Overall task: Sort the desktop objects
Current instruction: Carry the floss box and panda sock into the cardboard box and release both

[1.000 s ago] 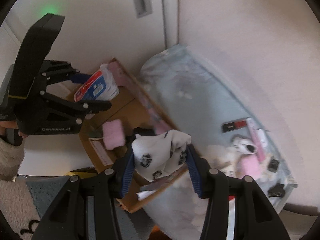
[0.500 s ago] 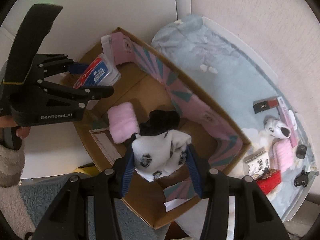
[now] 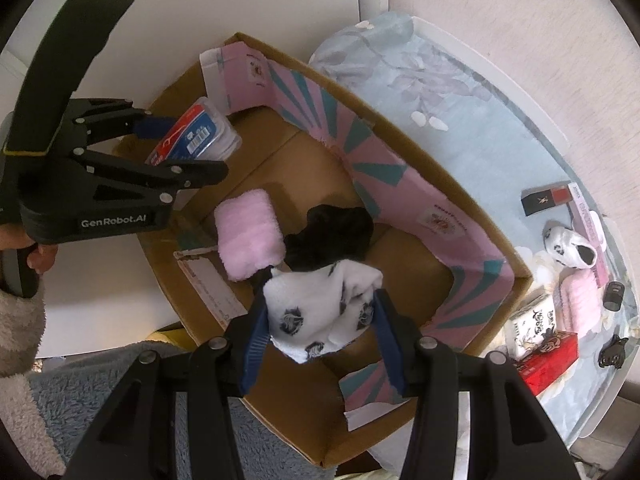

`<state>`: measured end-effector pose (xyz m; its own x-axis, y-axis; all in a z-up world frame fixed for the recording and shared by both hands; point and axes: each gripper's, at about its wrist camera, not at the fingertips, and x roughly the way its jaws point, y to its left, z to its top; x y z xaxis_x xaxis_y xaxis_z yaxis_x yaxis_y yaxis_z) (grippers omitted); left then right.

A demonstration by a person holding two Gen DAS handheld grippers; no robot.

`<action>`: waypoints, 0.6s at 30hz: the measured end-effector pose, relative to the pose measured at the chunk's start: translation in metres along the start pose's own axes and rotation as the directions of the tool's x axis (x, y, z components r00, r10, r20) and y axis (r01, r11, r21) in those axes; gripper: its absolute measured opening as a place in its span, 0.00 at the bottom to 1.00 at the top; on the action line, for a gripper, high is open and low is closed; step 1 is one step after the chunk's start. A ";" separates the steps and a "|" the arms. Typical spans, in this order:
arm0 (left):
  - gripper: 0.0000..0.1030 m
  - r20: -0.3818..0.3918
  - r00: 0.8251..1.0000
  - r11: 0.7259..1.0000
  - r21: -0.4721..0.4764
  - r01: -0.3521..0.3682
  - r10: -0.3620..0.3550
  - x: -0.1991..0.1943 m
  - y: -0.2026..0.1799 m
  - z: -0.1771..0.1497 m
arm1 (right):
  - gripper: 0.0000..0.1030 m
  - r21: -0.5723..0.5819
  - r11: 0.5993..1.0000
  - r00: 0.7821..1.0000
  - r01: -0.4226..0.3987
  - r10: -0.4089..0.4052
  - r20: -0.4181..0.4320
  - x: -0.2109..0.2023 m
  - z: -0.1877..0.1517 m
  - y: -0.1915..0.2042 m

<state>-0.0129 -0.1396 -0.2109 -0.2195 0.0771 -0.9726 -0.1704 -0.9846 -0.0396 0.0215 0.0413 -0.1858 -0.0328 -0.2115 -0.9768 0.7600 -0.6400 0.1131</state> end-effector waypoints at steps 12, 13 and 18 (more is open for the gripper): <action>1.00 0.076 0.997 1.000 0.010 -0.026 0.025 -0.020 -0.007 0.003 | 0.65 -0.018 0.998 0.998 0.059 -0.059 0.017 0.000 -0.003 0.007; 1.00 0.080 0.996 0.999 0.019 -0.038 0.037 -0.023 -0.010 0.004 | 0.65 -0.009 0.999 0.999 0.049 -0.049 0.023 -0.002 -0.004 0.005; 1.00 0.103 0.993 0.997 0.052 -0.056 0.050 -0.037 -0.020 0.009 | 0.65 0.070 0.998 0.997 0.005 -0.011 0.081 -0.019 -0.009 -0.007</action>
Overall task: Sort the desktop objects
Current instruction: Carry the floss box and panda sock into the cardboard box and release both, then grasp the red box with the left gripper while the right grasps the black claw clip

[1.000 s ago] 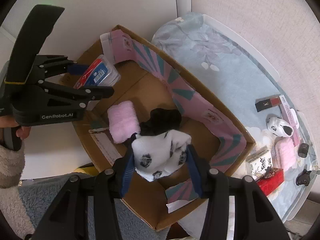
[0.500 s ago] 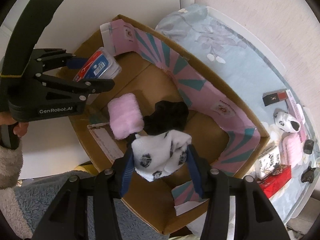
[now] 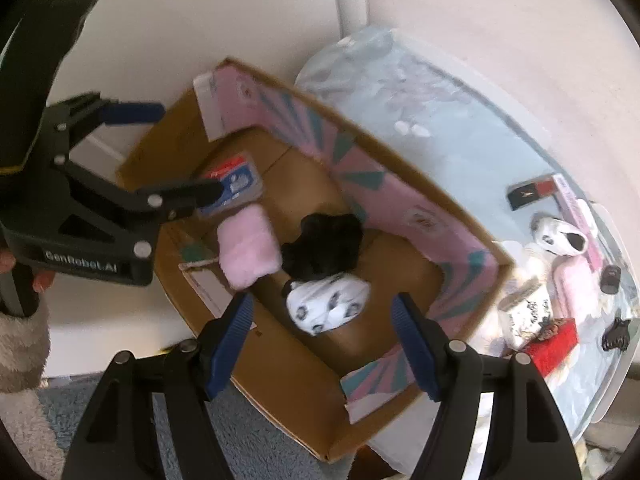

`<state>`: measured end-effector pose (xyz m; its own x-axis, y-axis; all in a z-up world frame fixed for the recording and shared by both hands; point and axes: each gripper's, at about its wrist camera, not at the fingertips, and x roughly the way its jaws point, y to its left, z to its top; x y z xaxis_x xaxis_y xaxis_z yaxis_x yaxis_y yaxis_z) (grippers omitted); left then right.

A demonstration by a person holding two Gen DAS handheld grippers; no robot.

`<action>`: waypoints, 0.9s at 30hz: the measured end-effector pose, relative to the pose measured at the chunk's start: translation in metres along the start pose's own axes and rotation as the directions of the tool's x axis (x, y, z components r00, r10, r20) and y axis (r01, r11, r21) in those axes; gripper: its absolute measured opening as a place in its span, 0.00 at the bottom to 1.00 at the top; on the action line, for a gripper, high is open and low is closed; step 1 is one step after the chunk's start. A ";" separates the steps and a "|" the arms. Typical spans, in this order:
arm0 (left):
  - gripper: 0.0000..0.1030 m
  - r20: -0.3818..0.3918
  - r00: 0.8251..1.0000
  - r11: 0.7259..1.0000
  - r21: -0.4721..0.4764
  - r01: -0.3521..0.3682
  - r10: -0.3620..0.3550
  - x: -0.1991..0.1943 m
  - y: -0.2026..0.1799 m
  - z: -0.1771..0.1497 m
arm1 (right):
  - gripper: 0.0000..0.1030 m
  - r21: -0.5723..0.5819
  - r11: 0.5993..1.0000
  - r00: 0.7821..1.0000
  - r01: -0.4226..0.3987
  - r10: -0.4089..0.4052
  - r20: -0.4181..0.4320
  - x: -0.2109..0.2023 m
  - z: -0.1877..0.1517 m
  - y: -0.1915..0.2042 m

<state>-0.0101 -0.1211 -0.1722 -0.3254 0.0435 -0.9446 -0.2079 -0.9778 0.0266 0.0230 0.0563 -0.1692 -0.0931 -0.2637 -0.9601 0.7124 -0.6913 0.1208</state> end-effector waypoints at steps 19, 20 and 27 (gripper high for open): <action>1.00 0.071 0.990 0.976 0.194 0.104 -0.119 -0.051 -0.108 0.040 | 0.66 0.121 0.986 0.987 0.116 -0.128 0.096 -0.108 -0.057 -0.122; 1.00 0.070 0.989 0.971 0.214 0.110 -0.128 -0.052 -0.121 0.042 | 0.66 0.137 0.982 0.986 0.129 -0.142 0.092 -0.116 -0.064 -0.139; 1.00 0.061 0.983 0.931 0.333 0.146 -0.176 -0.046 -0.209 0.056 | 0.66 0.200 0.962 0.979 0.185 -0.199 0.049 -0.140 -0.102 -0.223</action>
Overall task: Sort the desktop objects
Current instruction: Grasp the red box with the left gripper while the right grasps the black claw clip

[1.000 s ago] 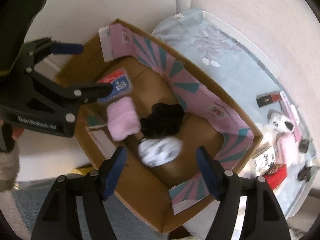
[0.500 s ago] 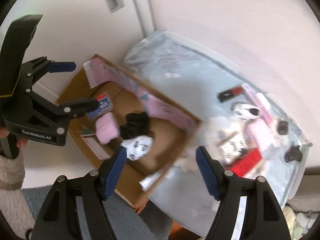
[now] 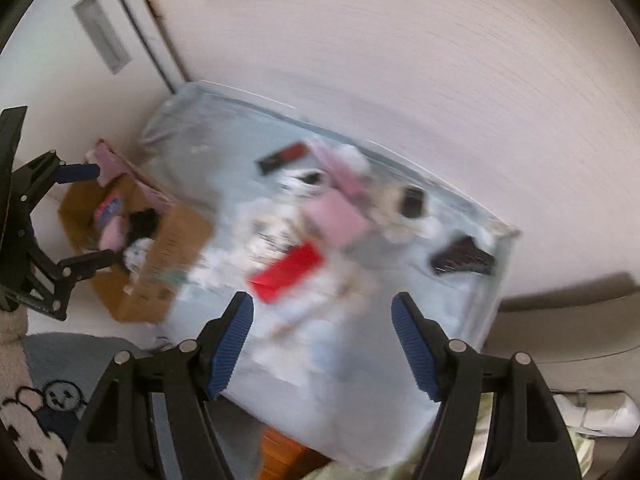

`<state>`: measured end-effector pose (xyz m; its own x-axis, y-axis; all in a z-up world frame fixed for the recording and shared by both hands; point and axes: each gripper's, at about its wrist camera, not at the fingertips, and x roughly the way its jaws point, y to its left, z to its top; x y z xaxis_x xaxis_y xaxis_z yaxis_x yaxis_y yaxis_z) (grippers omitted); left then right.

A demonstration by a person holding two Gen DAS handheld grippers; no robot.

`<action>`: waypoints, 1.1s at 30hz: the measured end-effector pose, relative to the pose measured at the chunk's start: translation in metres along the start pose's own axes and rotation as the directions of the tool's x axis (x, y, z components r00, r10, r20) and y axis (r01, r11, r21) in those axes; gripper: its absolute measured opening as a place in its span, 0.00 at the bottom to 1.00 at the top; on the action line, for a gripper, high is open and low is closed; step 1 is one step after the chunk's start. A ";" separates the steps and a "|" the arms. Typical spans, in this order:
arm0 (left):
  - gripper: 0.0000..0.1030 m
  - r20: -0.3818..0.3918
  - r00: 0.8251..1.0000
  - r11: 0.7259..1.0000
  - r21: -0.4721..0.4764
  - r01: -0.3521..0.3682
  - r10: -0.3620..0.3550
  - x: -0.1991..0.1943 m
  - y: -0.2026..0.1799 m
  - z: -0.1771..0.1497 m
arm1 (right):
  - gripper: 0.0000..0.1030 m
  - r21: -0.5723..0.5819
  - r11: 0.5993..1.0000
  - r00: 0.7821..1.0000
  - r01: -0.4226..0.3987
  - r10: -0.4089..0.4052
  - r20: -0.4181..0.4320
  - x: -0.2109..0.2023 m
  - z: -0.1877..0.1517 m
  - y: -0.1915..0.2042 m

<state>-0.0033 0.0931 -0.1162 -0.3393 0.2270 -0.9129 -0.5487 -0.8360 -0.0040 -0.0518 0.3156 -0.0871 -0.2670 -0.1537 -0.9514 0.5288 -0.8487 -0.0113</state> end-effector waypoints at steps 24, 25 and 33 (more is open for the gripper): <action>1.00 -0.115 0.990 0.997 -0.005 -0.083 0.082 0.158 -0.103 0.053 | 0.65 -0.399 0.917 0.988 -0.001 -0.061 -0.143 0.148 0.000 -0.158; 1.00 -0.119 0.989 0.996 -0.009 -0.088 0.086 0.161 -0.102 0.053 | 0.65 -0.416 0.909 0.987 -0.009 -0.060 -0.151 0.154 0.001 -0.159; 0.86 -0.140 0.987 0.997 -0.019 -0.078 0.075 0.174 -0.101 0.054 | 0.65 -0.526 0.849 0.981 -0.051 -0.057 -0.186 0.185 0.010 -0.152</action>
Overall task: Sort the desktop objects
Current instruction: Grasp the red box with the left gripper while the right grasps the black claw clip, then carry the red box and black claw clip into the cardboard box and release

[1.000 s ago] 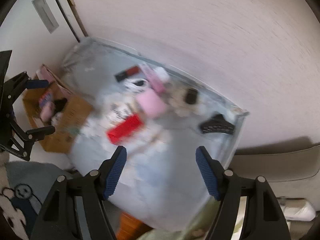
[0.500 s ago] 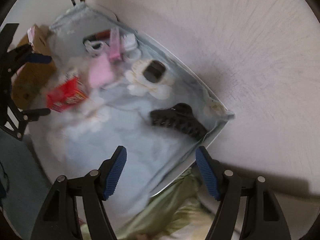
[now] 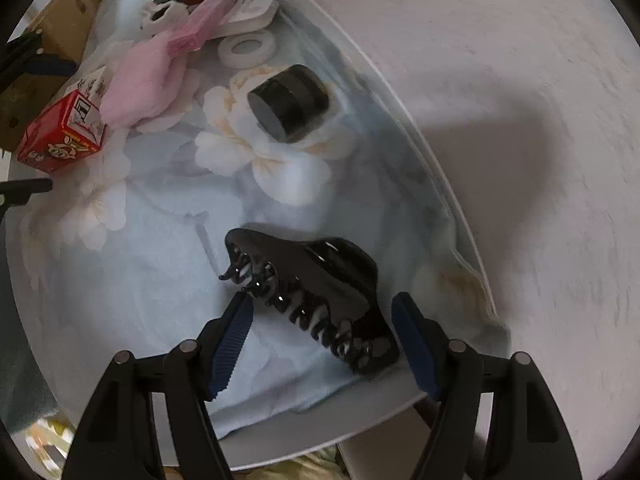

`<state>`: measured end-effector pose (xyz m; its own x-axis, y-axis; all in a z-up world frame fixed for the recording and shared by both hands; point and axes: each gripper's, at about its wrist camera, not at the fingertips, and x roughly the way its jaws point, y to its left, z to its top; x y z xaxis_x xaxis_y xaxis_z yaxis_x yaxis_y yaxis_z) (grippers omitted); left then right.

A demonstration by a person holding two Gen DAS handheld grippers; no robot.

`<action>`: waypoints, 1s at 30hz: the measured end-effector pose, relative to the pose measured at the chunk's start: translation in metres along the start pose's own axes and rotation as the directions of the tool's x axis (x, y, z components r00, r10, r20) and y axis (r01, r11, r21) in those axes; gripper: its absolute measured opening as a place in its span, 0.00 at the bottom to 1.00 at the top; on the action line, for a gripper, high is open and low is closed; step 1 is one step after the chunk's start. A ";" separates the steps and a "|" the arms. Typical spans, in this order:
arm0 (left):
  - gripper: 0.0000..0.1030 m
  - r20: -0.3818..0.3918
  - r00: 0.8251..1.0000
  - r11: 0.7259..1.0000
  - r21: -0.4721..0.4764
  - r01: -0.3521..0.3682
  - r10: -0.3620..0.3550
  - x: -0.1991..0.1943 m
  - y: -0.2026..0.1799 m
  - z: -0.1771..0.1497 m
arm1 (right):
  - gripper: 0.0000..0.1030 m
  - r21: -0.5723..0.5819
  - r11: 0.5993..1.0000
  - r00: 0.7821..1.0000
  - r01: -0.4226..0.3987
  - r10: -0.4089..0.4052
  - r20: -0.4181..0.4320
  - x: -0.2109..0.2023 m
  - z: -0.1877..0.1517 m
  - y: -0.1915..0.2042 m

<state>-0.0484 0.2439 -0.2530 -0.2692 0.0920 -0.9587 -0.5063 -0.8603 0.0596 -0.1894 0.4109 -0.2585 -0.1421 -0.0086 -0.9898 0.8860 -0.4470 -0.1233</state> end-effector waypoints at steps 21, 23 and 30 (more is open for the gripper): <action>0.28 0.034 0.993 0.994 -0.009 0.113 -0.112 -0.027 0.025 -0.016 | 0.38 0.023 0.998 0.996 -0.055 0.053 0.073 -0.044 -0.007 0.025; 0.28 0.043 0.990 0.991 -0.021 0.133 -0.132 -0.036 0.031 -0.016 | 0.38 0.043 0.998 0.996 -0.050 0.047 0.073 -0.051 -0.008 0.029; 0.28 0.071 0.989 0.992 0.006 0.128 -0.128 -0.070 0.034 -0.008 | 0.38 0.117 0.991 0.994 -0.068 0.057 0.098 -0.089 -0.011 0.040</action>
<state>-0.0405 0.2046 -0.1864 -0.2601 0.2368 -0.9361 -0.5413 -0.8386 -0.0617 -0.1367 0.4036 -0.1762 -0.1343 -0.1218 -0.9834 0.8360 -0.5467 -0.0464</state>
